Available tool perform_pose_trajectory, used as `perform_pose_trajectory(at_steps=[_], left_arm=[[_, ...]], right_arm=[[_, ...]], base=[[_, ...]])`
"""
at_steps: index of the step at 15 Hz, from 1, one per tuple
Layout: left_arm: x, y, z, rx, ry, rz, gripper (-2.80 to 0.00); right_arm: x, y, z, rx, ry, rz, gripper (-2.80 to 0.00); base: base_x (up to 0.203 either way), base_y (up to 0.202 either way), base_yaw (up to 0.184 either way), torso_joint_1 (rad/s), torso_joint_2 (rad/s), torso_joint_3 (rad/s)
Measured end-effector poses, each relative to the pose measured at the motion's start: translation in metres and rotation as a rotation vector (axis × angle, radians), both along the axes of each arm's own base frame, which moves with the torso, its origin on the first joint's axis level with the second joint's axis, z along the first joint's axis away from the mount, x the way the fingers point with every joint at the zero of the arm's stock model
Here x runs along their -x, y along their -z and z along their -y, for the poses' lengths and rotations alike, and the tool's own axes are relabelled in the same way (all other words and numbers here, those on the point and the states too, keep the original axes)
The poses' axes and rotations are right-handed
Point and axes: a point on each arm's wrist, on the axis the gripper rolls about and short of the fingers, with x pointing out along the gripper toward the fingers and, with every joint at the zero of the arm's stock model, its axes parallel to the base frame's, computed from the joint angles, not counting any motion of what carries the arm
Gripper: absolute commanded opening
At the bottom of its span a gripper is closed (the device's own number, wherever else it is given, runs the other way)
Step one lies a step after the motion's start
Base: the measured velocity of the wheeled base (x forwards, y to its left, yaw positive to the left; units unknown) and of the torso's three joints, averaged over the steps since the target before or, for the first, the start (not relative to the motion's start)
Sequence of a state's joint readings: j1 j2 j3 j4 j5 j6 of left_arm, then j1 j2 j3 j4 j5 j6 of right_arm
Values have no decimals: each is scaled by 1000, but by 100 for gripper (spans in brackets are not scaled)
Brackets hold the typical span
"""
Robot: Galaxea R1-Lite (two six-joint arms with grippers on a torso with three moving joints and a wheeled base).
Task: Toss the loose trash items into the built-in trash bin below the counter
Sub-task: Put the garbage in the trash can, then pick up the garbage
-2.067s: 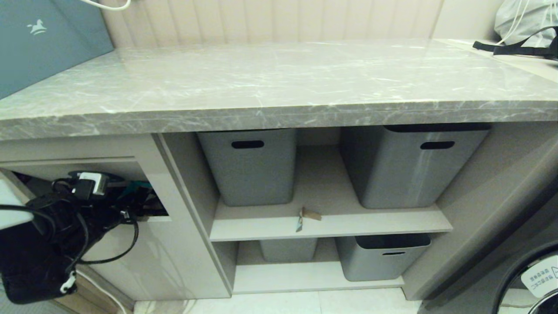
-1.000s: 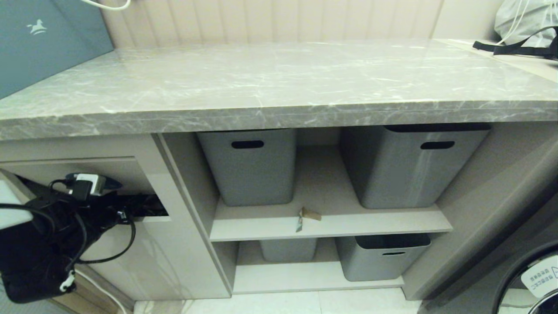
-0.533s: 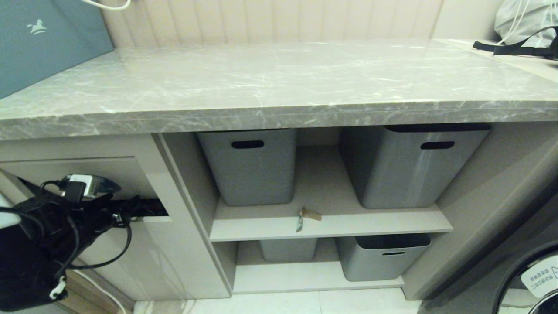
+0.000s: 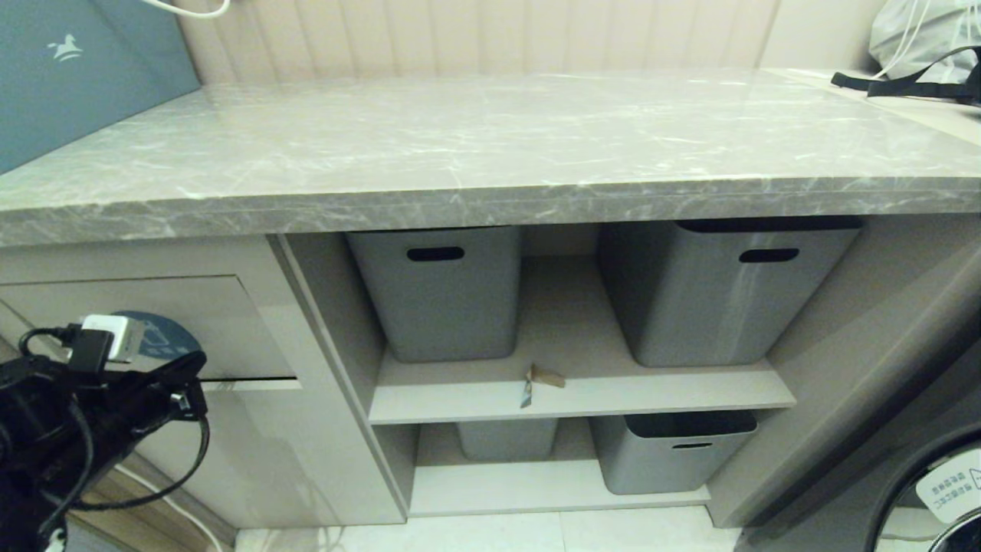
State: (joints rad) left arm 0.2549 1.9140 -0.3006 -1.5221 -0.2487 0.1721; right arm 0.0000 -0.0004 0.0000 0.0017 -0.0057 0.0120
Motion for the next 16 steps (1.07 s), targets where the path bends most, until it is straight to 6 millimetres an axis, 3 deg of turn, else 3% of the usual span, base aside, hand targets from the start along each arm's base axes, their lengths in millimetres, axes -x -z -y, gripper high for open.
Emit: perform_pose_trajectory(at_steps=[4, 11, 13, 16], left_arm=[[29, -19, 20, 0, 57, 42, -280], [93, -25, 108, 8, 597, 17, -280], [94, -22, 127, 5, 707, -7, -280], [67, -21, 155, -7, 792, -11, -280]], right_arm=[[0, 0, 0, 0, 0, 0, -280], [0, 0, 0, 0, 0, 0, -280], [0, 0, 0, 0, 0, 0, -280], [0, 0, 0, 0, 0, 0, -280]], base=[[0, 0, 0, 0, 0, 0], [0, 0, 0, 0, 0, 0], [0, 0, 0, 0, 0, 0], [0, 0, 0, 0, 0, 0]])
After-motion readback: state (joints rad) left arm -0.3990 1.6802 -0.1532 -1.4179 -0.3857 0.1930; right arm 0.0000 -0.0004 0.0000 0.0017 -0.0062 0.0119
